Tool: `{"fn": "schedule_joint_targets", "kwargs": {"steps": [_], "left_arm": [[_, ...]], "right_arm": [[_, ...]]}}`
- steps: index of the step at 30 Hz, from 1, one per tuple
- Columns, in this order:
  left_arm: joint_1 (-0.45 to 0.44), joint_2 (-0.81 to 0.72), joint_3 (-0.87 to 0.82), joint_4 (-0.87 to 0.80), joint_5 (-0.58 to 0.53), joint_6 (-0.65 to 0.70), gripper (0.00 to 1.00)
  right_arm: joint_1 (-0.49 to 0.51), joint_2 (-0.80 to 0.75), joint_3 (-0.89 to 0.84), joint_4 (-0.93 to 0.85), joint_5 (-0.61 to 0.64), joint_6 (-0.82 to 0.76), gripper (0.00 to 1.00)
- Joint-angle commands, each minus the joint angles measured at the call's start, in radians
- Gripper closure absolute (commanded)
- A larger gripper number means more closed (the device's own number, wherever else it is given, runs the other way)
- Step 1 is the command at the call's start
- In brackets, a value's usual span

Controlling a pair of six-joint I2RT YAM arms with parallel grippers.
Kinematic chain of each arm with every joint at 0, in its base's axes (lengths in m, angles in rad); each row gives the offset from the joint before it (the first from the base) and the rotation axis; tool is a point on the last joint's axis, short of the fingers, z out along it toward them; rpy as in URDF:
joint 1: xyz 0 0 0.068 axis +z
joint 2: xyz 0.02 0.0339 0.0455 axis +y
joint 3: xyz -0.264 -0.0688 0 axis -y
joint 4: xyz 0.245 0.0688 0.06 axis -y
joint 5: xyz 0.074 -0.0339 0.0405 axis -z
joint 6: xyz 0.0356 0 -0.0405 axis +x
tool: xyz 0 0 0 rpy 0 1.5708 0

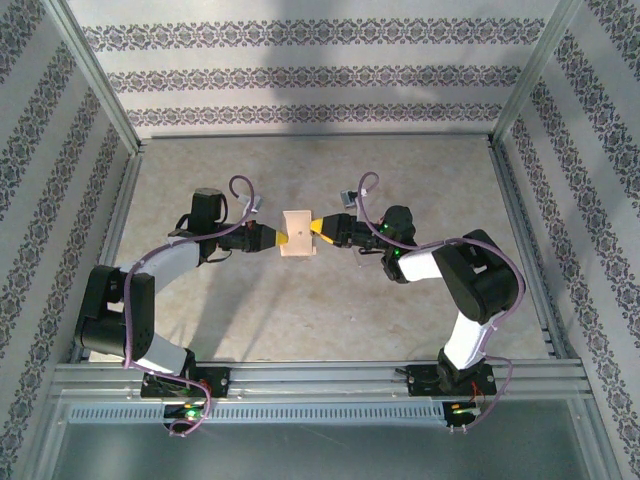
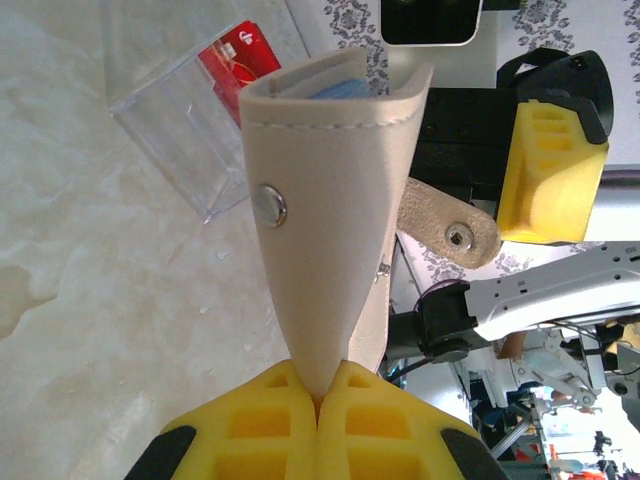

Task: Put the credit cards into the card holder
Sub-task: Close the button on the card holder.

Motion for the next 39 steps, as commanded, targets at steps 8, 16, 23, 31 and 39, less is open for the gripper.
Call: {"fn": "schedule_joint_targets", "kwargs": {"steps": [8,16,23,31,39], "left_arm": [[-0.007,0.024,0.032,-0.084,-0.086,0.018,1.0],[-0.006,0.023,0.019,-0.043,-0.083,-0.027,1.0],[-0.007,0.024,0.007,-0.012,-0.083,-0.085,1.0],[-0.006,0.071,0.0,0.034,-0.071,-0.208,1.0],[-0.006,0.047,-0.006,0.025,-0.054,-0.112,1.0]], "right_arm": [[0.038,-0.044,-0.01,0.031,-0.02,-0.02,0.46],[0.095,-0.055,0.048,-0.162,-0.007,-0.123,0.57],[0.1,-0.053,0.062,-0.203,0.005,-0.147,0.49],[0.11,-0.053,0.081,-0.14,-0.036,-0.112,0.41],[0.104,-0.051,0.096,-0.147,-0.024,-0.088,0.49]]}}
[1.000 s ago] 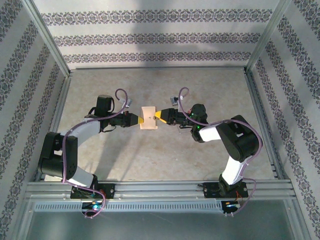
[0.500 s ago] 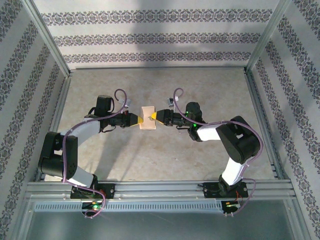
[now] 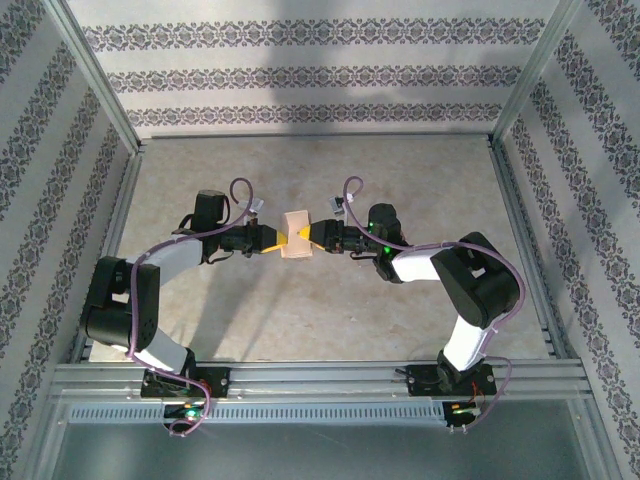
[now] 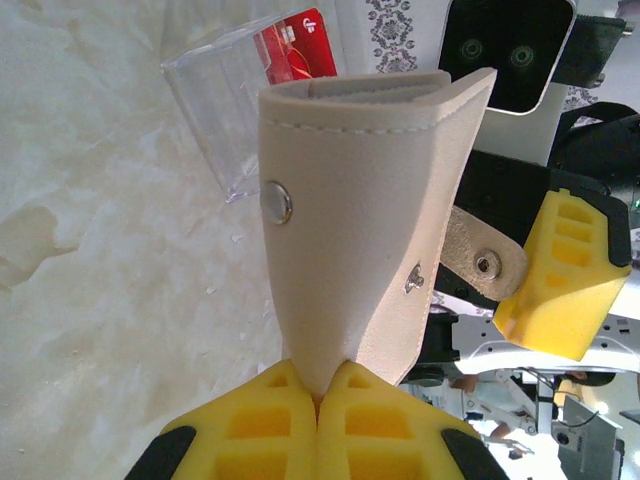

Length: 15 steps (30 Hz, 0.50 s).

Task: Put the credit cards into the card holder
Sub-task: Close the button on the card holder.

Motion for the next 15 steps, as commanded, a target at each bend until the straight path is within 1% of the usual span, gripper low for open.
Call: {"fn": "schedule_joint_targets", "kwargs": {"steps": [1,3,4,6,7,9,10,11,12,15], "left_arm": [[-0.007,-0.021,-0.008,-0.008,-0.044,0.076,1.0],[-0.011,-0.035,0.001,-0.056,-0.064,0.123,1.0],[-0.012,-0.039,0.006,-0.081,-0.079,0.14,1.0],[-0.013,-0.041,0.018,-0.106,-0.094,0.156,1.0],[-0.012,-0.042,0.021,-0.103,-0.086,0.157,1.0],[-0.012,-0.044,0.019,-0.091,-0.078,0.149,1.0],[-0.013,-0.048,0.014,-0.073,-0.07,0.141,0.98],[-0.013,-0.052,0.011,-0.057,-0.063,0.131,0.93],[-0.012,-0.055,0.008,-0.04,-0.057,0.121,0.91],[-0.013,-0.058,-0.016,0.082,-0.008,0.039,0.9]], "right_arm": [[0.031,-0.03,0.051,0.075,-0.076,0.014,0.51],[0.033,-0.028,0.061,0.016,-0.067,-0.005,0.52],[0.035,-0.027,0.066,-0.018,-0.065,-0.019,0.5],[0.037,-0.03,0.063,-0.043,-0.056,-0.031,0.42],[0.034,-0.032,0.056,-0.039,-0.053,-0.029,0.4],[0.027,-0.043,0.04,-0.03,-0.041,-0.022,0.41],[0.024,-0.048,0.035,-0.039,-0.034,-0.024,0.44],[0.023,-0.054,0.035,-0.056,-0.031,-0.03,0.48],[0.024,-0.059,0.036,-0.08,-0.026,-0.043,0.55],[0.033,-0.078,0.049,-0.19,-0.007,-0.106,0.68]]}}
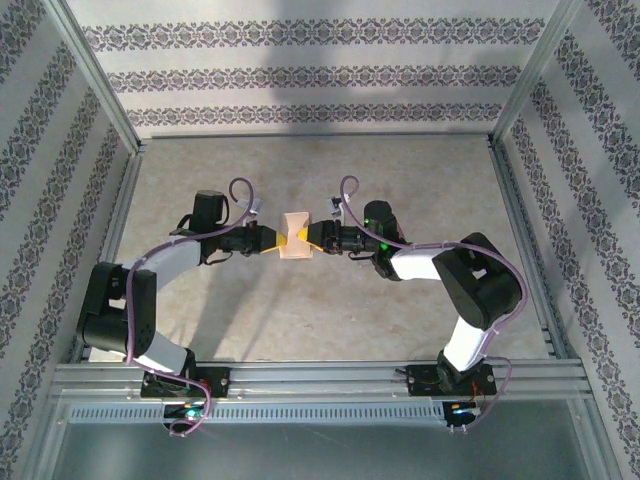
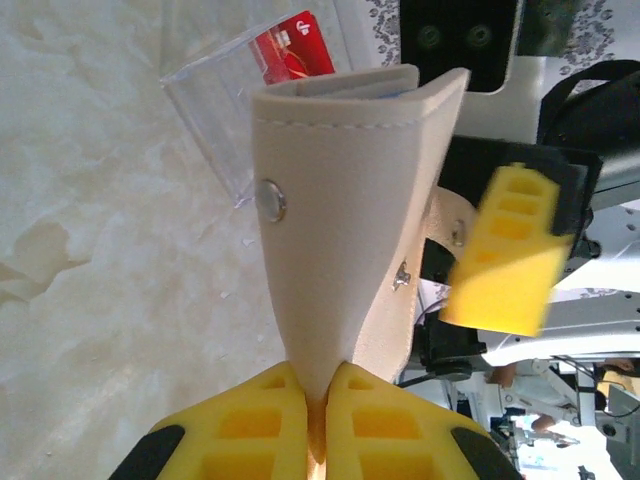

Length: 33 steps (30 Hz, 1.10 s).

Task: Put the credit cards into the card holder
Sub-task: Close the button on the card holder.

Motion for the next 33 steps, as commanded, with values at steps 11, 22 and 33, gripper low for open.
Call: {"fn": "schedule_joint_targets", "kwargs": {"steps": [11,22,33], "left_arm": [[0.007,-0.027,-0.06,0.354,0.087,-0.179,0.46],[-0.003,-0.019,-0.08,0.503,0.121,-0.307,0.83],[0.016,0.009,-0.064,0.399,0.111,-0.205,1.0]], "right_arm": [[0.013,-0.069,0.03,0.028,-0.054,-0.011,0.83],[0.005,-0.004,0.032,0.123,-0.052,0.068,0.81],[-0.068,-0.079,-0.077,0.257,-0.084,0.156,0.44]]}}
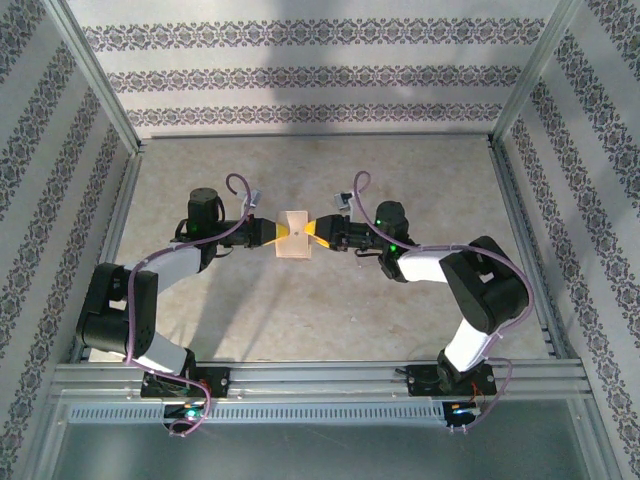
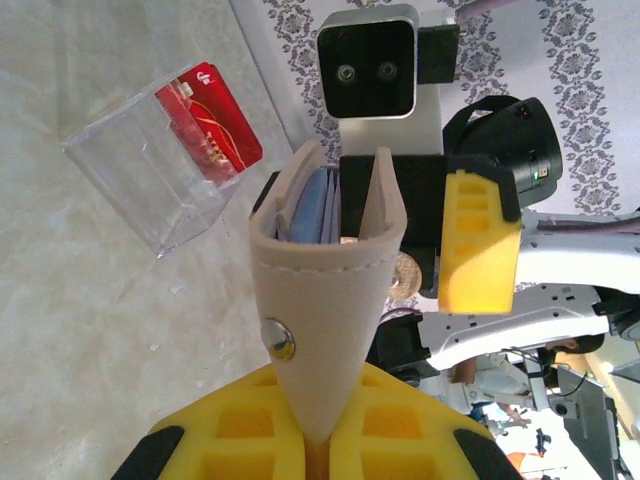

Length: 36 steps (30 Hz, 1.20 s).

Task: Put the credit cards into the card holder
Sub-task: Close the button on the card holder.

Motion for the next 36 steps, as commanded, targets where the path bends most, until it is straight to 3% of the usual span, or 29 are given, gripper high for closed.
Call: {"fn": "schedule_joint_targets", "kwargs": {"steps": [1,4,15,26,32,36], "left_arm": [[0.013,0.017,0.015,-0.003,0.023,0.022,1.0],[0.012,0.034,0.003,0.122,0.04,-0.071,1.0],[0.028,0.062,0.015,0.075,0.042,-0.038,1.0],[0.033,0.072,0.018,0.144,0.049,-0.127,1.0],[0.031,0.043,0.016,0.159,0.058,-0.151,1.0],[0.033,0.019,0.012,0.142,0.059,-0.136,1.0]], "right_arm": [[-0.011,-0.041,-0.026,0.081,-0.034,0.023,0.43],[-0.011,-0.033,-0.033,0.102,-0.04,0.036,0.44],[-0.034,-0.025,-0.074,0.239,-0.045,0.12,0.49],[-0.031,-0.029,-0.108,0.247,-0.043,0.106,0.42],[-0.047,-0.006,-0.125,0.2,-0.033,0.057,0.53],[-0.086,-0.032,-0.156,0.19,-0.04,0.047,0.54]]}}
